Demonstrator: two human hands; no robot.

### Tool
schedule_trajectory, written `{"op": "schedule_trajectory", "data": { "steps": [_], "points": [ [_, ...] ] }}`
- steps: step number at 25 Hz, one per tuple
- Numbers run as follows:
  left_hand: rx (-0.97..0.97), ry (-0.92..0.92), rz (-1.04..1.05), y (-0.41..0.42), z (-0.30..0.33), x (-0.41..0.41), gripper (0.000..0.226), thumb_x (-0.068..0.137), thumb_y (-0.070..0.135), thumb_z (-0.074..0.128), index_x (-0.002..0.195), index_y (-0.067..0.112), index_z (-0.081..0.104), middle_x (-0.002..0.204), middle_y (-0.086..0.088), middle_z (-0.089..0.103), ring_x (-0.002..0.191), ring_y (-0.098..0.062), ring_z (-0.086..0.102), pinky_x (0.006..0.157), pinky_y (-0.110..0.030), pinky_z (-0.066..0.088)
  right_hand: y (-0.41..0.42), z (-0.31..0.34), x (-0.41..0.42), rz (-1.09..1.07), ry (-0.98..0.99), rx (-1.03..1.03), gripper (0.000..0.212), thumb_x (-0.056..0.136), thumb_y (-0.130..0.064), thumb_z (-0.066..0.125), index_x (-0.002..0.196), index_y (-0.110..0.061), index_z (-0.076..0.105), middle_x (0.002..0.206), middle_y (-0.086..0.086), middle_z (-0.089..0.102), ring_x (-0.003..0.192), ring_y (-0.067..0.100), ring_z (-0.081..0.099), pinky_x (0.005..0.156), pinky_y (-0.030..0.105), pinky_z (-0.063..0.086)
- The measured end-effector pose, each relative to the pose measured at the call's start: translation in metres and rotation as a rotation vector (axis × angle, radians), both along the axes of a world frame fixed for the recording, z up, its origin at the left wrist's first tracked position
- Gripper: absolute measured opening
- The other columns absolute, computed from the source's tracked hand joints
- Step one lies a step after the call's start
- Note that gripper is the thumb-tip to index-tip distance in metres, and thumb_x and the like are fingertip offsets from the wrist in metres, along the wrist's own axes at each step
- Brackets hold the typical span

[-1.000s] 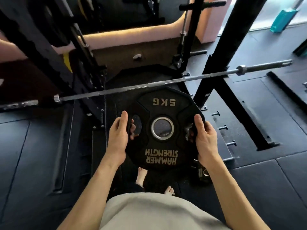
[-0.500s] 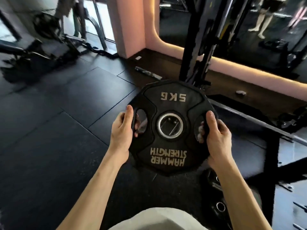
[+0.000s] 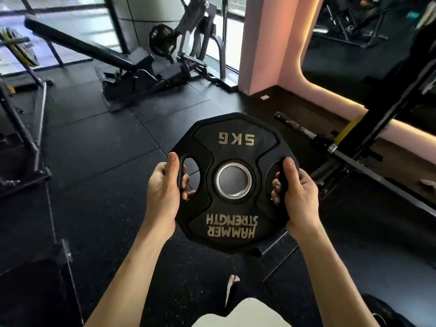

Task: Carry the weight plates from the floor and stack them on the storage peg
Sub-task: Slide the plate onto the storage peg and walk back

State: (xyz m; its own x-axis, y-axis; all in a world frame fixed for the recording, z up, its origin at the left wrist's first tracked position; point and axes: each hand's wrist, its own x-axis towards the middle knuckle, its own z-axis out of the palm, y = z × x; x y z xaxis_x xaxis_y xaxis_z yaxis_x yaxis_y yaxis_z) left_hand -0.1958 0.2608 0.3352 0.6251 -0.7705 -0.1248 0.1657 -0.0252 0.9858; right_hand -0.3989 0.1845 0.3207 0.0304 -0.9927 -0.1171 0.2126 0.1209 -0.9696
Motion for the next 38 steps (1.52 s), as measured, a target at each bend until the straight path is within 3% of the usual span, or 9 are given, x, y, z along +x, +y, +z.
{"op": "schedule_trajectory", "data": {
  "steps": [6,10,17,29,35,38],
  "points": [
    [0.018,0.008,0.113,-0.064,-0.013,0.096,0.045,0.094,0.055,0.046,0.098,0.01,0.053,0.065,0.0,0.046,0.046,-0.006,0.04,0.043,-0.017,0.041,-0.088,-0.016,0.108,0.123,-0.001,-0.002,0.034,0.093,-0.046,0.059,0.077,-0.016,0.051,0.058,-0.001,0.053,0.045,0.01,0.045,0.04,0.021,0.039],
    [0.038,0.019,0.169,-0.141,-0.011,0.16,0.047,0.094,0.057,0.046,0.098,0.011,0.054,0.064,0.002,0.047,0.046,-0.006,0.04,0.048,-0.019,0.046,-0.174,-0.013,0.178,0.184,0.012,0.003,0.035,0.094,-0.043,0.057,0.08,-0.013,0.049,0.057,0.001,0.051,0.044,0.011,0.044,0.04,0.021,0.039],
    [0.028,0.02,0.219,-0.285,0.0,0.256,0.046,0.095,0.053,0.045,0.099,0.009,0.056,0.063,0.001,0.048,0.043,-0.006,0.04,0.044,-0.017,0.044,-0.321,0.001,0.277,0.217,0.027,0.002,0.036,0.092,-0.044,0.058,0.084,-0.009,0.05,0.057,0.002,0.052,0.045,0.013,0.045,0.042,0.021,0.042],
    [-0.004,0.002,-0.071,-0.605,-0.002,0.448,0.044,0.093,0.056,0.048,0.09,0.012,0.051,0.063,0.003,0.048,0.047,-0.006,0.041,0.045,-0.019,0.044,-0.585,-0.006,0.442,-0.057,0.022,0.038,0.038,0.093,-0.048,0.055,0.087,-0.011,0.049,0.058,0.0,0.05,0.044,0.012,0.043,0.043,0.024,0.039],
    [-0.026,0.023,-0.256,-0.782,-0.007,0.494,0.044,0.091,0.057,0.049,0.094,0.013,0.051,0.066,0.002,0.05,0.048,-0.003,0.044,0.044,-0.018,0.043,-0.729,-0.007,0.481,-0.223,0.011,0.034,0.046,0.082,-0.057,0.058,0.083,-0.011,0.049,0.058,-0.001,0.05,0.045,0.012,0.042,0.042,0.022,0.039],
    [-0.043,0.024,-0.329,-0.878,-0.014,0.506,0.044,0.093,0.057,0.048,0.095,0.013,0.051,0.066,0.003,0.051,0.048,-0.004,0.045,0.045,-0.019,0.043,-0.815,-0.015,0.49,-0.265,0.021,0.028,0.043,0.087,-0.055,0.057,0.082,-0.012,0.05,0.059,0.0,0.05,0.047,0.012,0.043,0.043,0.022,0.04]
  ]
}}
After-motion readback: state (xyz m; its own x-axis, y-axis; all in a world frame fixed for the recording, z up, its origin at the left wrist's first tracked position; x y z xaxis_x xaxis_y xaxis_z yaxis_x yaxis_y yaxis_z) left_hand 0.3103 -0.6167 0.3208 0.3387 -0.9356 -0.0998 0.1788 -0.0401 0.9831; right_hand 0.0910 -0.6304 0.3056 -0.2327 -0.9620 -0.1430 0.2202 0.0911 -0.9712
